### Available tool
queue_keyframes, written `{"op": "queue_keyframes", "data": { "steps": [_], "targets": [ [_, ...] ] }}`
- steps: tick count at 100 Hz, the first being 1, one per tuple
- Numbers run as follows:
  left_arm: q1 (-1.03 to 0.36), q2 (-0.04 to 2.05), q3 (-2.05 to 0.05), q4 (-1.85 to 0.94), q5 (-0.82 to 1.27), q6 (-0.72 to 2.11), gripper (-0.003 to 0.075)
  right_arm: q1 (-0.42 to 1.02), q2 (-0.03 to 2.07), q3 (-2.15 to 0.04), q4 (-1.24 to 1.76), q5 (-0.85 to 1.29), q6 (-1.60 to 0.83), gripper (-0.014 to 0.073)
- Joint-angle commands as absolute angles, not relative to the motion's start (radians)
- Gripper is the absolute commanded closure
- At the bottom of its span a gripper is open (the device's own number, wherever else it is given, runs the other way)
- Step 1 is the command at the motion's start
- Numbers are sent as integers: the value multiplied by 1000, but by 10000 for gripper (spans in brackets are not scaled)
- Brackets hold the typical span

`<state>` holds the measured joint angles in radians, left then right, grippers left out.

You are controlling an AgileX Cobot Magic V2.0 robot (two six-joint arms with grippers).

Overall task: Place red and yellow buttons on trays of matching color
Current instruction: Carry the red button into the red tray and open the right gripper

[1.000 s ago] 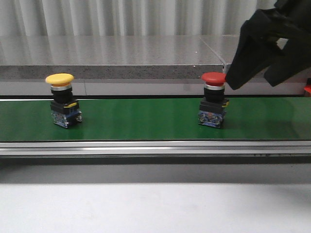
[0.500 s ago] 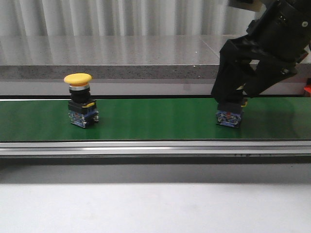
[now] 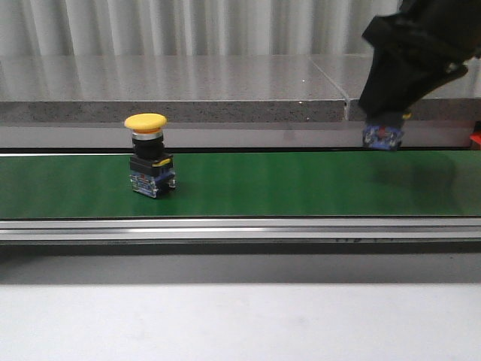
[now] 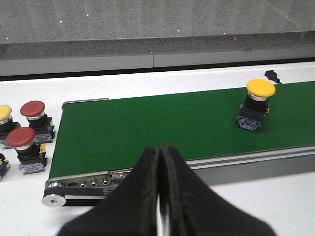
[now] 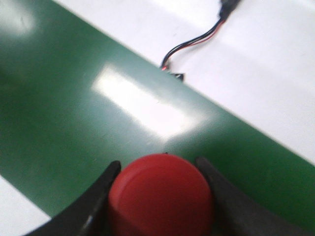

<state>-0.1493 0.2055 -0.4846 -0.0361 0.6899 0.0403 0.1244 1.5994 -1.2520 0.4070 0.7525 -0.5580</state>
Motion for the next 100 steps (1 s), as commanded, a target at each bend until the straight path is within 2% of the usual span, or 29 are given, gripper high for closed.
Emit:
{"op": "queue_keyframes", "data": {
  "steps": [1,29,48,71,100],
  "targets": [
    [-159,216,-511,-49,614,39,741,49,1556,-1348,409,727,-562,528],
    [-159,216,-511,-49,614,39,741,-235,1622,-1479,410,599,-562,528],
    [-159,216,-511,-49,614,39,741,-360,1721,-1548,411,575,-553,528],
    [-159,216,-511,-49,614,39,741,-419,1832,-1566,413,537,-527,528],
    [-159,216,-511,-49,614,39,741,-424,1901,-1566,414,435,-523,528]
  ]
}}
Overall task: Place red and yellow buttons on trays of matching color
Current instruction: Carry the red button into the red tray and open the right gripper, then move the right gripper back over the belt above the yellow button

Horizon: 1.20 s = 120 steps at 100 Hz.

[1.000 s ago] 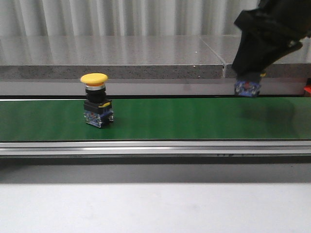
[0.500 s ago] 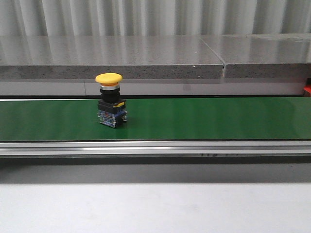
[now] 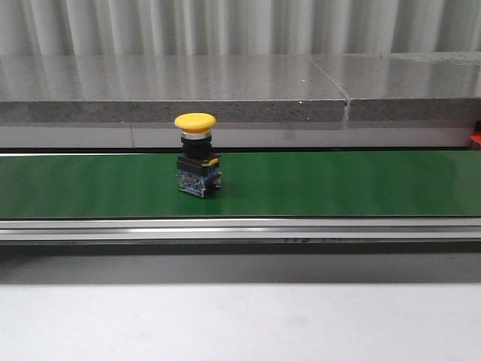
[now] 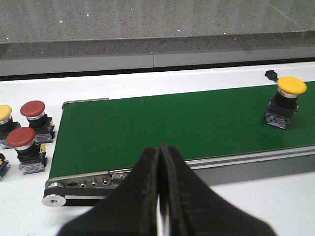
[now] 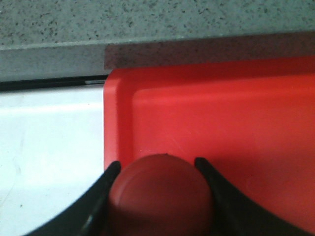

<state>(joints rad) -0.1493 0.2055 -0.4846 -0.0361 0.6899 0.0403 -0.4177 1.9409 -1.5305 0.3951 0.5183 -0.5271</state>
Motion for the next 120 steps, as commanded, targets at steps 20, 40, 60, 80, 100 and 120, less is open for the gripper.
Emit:
{"op": "queue_keyframes", "data": {
  "steps": [20,40,60,80,100,120],
  "targets": [
    [-159,216,-511,-49,614,39,741,-424,1940,-1566,414,405,-523,528],
    [-159,216,-511,-49,614,39,741,-424,1982,-1566,414,397,-523,528],
    [-159,216,-511,-49,614,39,741,-424,2016,-1566,414,396,-523,528],
    [-159,216,-511,-49,614,39,741,-424,2022,-1566,414,387,-523,520],
    [-159,216,-511,-49,614,39,741,-424,2022,-1566,414,363,-523,251],
    [-159,216,-511,-49,614,39,741,-424,2018,-1566,414,347,-523,-36]
  ]
}}
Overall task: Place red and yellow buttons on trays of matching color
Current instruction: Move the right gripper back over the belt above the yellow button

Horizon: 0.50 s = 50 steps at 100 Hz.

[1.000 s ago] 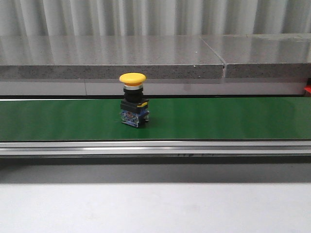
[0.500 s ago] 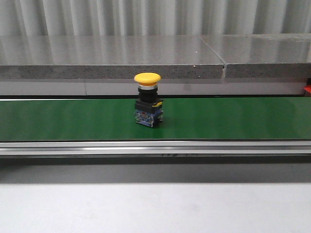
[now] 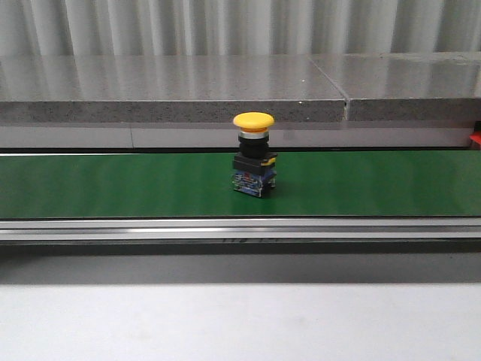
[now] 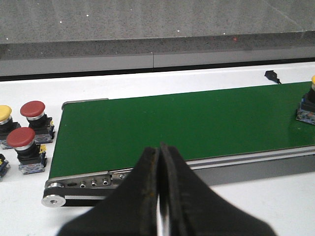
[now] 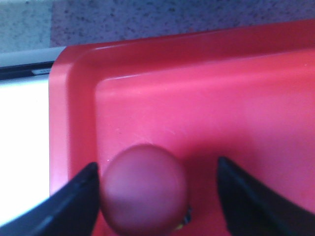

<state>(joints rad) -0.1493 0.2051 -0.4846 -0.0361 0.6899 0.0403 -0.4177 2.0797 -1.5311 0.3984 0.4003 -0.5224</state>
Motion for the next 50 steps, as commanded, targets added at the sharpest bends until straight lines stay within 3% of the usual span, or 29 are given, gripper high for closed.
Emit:
{"op": "queue_keyframes", "data": {
  "steps": [1,50],
  "targets": [
    [-159,216,-511,-49,614,39,741,-424,2018,-1566,414,348,-523,-38],
    [-159,216,-511,-49,614,39,741,-424,1801,-1566,453,411,-523,-38]
  ]
}}
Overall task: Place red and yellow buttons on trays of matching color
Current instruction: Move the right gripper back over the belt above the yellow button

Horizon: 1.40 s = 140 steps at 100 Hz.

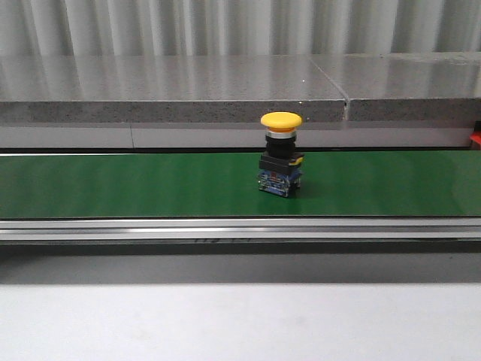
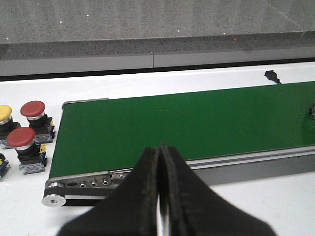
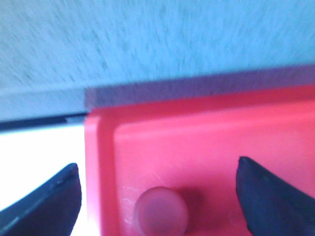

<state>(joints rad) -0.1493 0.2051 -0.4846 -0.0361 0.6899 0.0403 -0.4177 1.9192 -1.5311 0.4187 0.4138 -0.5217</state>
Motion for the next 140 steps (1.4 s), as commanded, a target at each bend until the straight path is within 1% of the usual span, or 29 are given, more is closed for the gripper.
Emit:
{"op": "queue_keyframes", "data": {
  "steps": [1,24,43,54,66,83,97,115,130,140],
  "targets": [
    [-159,216,-511,-49,614,39,741,-424,1796,-1566,455,416,-523,-38],
    [-159,216,-511,-49,614,39,741,-423,1635,-1566,521,595,-520,-38],
    [-159,216,-511,-49,614,39,741,-423,1527,-1537,583,786,-520,-38],
    [-159,216,-511,-49,614,39,741,-423,1448,-1436,608,829,-520,-32],
    [-159,216,-511,-49,614,39,741,-422,1316,-1252,616,787,-521,6],
    [-159,216,-511,-49,614,39,741,-409,1156,-1059,617,775,-529,10],
    [-159,216,-511,-49,614,39,741,-316,1083,-963,616,819,-592,10],
    [-159,216,-511,-49,614,39,741,-133,1077,-904,581,867,-701,10],
    [-159,216,-511,-49,614,39,741,4,1104,-881,492,810,-719,10],
    [-159,216,-511,-49,614,39,741,53,1141,-877,462,753,-719,10]
  ]
}}
